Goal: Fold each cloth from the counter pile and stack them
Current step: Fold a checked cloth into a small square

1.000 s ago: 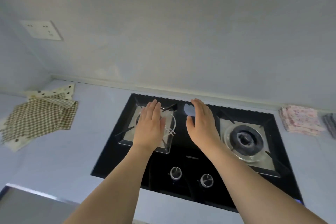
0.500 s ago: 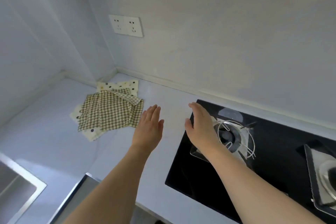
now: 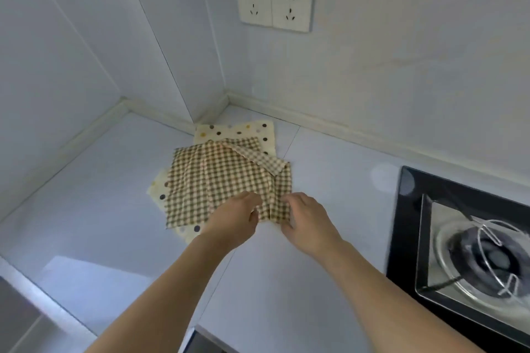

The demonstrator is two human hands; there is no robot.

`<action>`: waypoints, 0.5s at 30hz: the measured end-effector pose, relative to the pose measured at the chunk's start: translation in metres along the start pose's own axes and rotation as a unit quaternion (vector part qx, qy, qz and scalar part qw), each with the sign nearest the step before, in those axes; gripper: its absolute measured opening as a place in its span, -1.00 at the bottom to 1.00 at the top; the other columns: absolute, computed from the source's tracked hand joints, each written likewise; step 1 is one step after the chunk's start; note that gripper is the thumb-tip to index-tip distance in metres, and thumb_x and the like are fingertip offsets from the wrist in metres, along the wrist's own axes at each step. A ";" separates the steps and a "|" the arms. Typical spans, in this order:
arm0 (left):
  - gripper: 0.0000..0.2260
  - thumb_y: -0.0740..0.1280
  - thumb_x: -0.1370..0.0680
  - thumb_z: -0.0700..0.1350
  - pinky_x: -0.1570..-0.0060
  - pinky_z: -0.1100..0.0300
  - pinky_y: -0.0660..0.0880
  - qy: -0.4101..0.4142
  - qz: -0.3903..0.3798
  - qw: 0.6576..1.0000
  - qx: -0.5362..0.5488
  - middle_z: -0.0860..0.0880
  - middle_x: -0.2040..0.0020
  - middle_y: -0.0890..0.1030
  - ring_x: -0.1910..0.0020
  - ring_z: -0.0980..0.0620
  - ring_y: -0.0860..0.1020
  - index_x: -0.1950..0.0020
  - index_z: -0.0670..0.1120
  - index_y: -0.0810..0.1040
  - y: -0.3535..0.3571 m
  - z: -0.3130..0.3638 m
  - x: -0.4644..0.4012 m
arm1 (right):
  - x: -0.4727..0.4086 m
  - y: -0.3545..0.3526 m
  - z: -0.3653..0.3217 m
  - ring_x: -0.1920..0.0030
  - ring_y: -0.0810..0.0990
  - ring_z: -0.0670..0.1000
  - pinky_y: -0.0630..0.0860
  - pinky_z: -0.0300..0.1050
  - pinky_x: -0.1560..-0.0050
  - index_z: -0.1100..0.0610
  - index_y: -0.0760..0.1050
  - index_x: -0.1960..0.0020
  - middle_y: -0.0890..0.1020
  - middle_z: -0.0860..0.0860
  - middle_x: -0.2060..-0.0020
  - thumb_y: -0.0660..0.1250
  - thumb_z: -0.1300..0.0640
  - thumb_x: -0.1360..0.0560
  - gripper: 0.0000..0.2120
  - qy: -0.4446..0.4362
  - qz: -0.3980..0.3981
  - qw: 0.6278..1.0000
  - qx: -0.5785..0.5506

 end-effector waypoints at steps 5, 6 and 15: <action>-0.67 0.29 -0.58 0.04 -0.06 0.20 0.46 0.079 -0.011 0.997 0.004 0.09 -0.16 0.49 -0.11 0.08 0.48 -0.32 0.01 0.47 0.045 -0.045 -0.026 | -0.025 0.058 0.035 -0.26 0.38 0.04 0.30 -0.05 -0.33 0.09 0.44 -0.27 0.47 -0.03 -0.23 0.24 -0.18 -0.44 -0.49 -0.006 0.085 0.995 0.045; -0.68 0.31 -0.56 0.04 -0.07 0.22 0.44 0.108 0.006 0.994 -0.006 0.07 -0.14 0.50 -0.11 0.07 0.47 -0.29 -0.02 0.50 0.051 -0.050 -0.027 | -0.026 0.064 0.039 -0.24 0.38 0.01 0.27 -0.08 -0.31 0.06 0.47 -0.22 0.47 -0.06 -0.20 0.20 -0.21 -0.43 -0.51 -0.017 0.116 0.992 0.056; -0.76 0.11 -0.58 -0.07 0.14 0.06 0.45 0.229 0.200 0.951 -0.062 0.00 0.08 0.50 0.14 -0.01 0.44 0.03 -0.09 0.55 0.072 -0.051 -0.025 | -0.027 0.073 0.043 0.07 0.49 0.04 0.38 -0.09 0.05 0.11 0.53 -0.01 0.55 -0.03 0.07 0.06 0.06 -0.52 -0.71 -0.101 0.276 0.951 0.094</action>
Point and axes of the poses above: each hand's wrist, its own x-axis away from the middle knuckle, its own y-axis out of the palm, z = x × y, the point moved 4 cm from there along -x, towards the middle knuckle
